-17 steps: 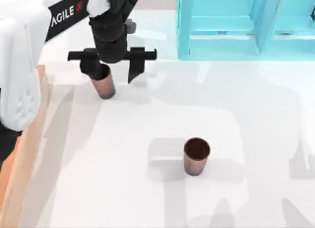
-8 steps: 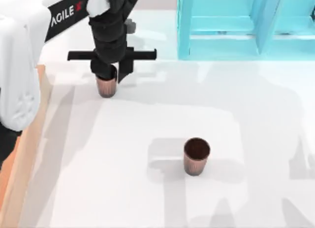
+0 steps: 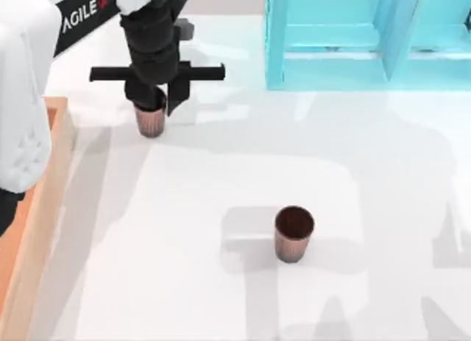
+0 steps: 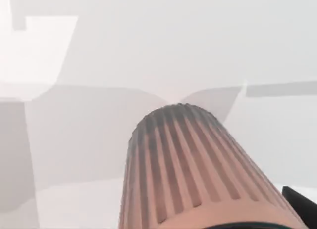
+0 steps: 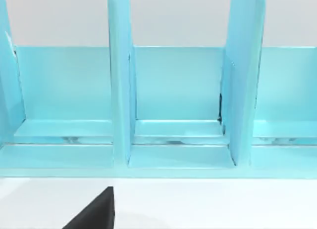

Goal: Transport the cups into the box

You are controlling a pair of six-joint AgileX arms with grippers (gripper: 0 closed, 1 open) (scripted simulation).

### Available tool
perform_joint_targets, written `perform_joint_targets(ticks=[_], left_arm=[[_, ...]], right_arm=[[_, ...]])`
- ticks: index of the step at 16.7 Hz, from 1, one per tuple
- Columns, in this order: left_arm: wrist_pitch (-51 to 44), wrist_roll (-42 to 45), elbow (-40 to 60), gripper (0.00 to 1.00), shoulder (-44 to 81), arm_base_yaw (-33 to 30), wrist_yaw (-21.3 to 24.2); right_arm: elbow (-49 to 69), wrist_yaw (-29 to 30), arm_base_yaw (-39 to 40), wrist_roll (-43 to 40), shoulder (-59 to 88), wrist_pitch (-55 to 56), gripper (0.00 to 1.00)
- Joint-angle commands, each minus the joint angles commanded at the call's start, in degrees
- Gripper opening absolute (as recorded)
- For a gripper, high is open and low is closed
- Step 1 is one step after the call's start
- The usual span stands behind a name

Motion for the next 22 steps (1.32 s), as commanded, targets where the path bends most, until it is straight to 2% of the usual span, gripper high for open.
perform_joint_targets(ticks=[7, 14, 18, 22], left_arm=[[-14.4, 9.1, 8.5, 0.00, -5.2, 9.1, 0.8], [-15.0, 10.3, 8.3, 0.00, -6.1, 9.9, 0.8], [-14.7, 15.4, 0.0, 0.00, -14.4, 15.2, 1.8], [-14.8, 23.9, -17.4, 0.00, -29.1, 24.1, 3.5]], right_arm=[[0.0, 0.0, 0.0, 0.0, 0.0, 0.0, 1.00], [0.0, 0.0, 0.0, 0.0, 0.0, 0.0, 1.00], [0.0, 0.0, 0.0, 0.0, 0.0, 0.0, 1.00], [0.0, 0.0, 0.0, 0.0, 0.0, 0.0, 1.00]])
